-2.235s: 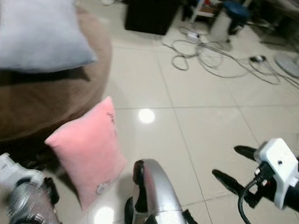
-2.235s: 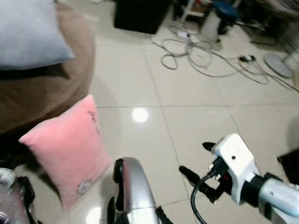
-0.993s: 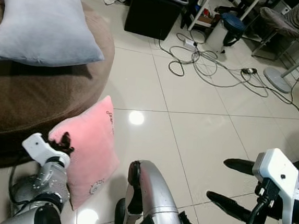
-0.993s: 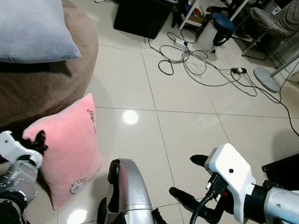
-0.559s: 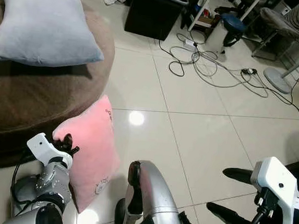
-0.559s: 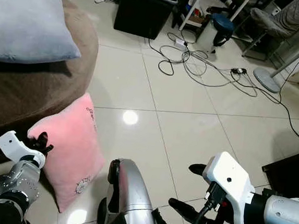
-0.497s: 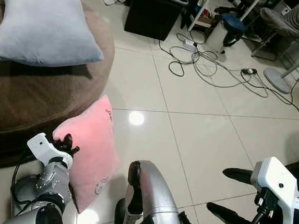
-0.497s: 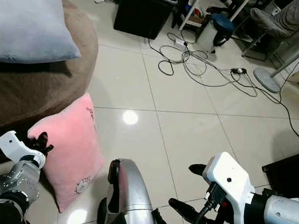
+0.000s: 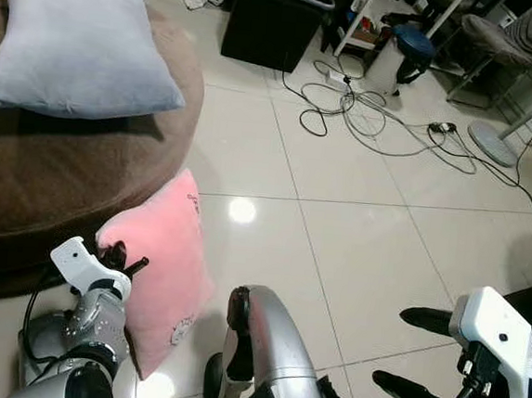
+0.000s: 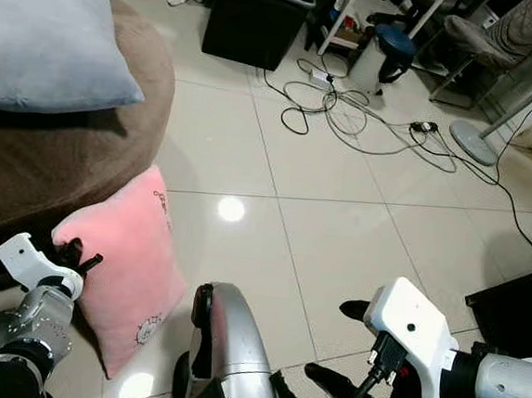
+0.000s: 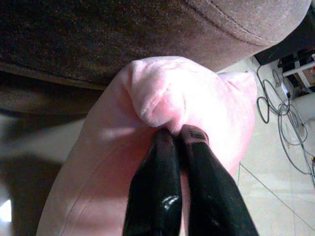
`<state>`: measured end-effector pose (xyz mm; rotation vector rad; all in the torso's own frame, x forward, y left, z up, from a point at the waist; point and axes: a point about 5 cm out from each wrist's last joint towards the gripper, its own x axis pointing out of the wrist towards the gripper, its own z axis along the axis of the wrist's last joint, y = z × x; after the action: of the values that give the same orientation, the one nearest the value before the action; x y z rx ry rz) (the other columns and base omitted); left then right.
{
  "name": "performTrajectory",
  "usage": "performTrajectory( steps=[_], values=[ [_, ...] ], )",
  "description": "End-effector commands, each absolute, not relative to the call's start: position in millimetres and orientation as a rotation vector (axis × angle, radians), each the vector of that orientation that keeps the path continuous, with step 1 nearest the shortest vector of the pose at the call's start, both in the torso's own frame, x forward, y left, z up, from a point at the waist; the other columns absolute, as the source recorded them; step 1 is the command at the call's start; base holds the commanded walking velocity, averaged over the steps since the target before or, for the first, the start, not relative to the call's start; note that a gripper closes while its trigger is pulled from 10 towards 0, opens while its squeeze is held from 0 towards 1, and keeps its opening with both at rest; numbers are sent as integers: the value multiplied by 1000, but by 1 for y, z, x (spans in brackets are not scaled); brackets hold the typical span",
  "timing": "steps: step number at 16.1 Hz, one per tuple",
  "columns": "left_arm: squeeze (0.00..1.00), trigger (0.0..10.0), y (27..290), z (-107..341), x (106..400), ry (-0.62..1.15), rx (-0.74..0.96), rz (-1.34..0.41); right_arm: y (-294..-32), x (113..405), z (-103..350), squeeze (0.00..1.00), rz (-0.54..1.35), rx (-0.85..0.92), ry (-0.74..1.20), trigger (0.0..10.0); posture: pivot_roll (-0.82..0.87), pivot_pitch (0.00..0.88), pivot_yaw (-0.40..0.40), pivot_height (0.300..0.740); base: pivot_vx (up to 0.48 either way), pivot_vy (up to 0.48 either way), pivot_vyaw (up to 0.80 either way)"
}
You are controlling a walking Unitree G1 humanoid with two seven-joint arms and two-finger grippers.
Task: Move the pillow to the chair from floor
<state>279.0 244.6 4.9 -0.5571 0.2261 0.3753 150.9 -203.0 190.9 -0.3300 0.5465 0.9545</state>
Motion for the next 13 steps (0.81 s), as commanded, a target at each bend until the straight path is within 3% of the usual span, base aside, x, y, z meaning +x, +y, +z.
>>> performTrajectory(
  steps=[1,13],
  values=[
    [0,0,230,-4,275,268,-571,332,-207,152,194,0,949,-341,551,10000,-425,113,-353,521,0,0,0],
    [0,0,227,-6,273,243,-629,312,-206,150,196,0,951,-350,536,10000,-420,101,-359,521,0,0,0]
  ],
)
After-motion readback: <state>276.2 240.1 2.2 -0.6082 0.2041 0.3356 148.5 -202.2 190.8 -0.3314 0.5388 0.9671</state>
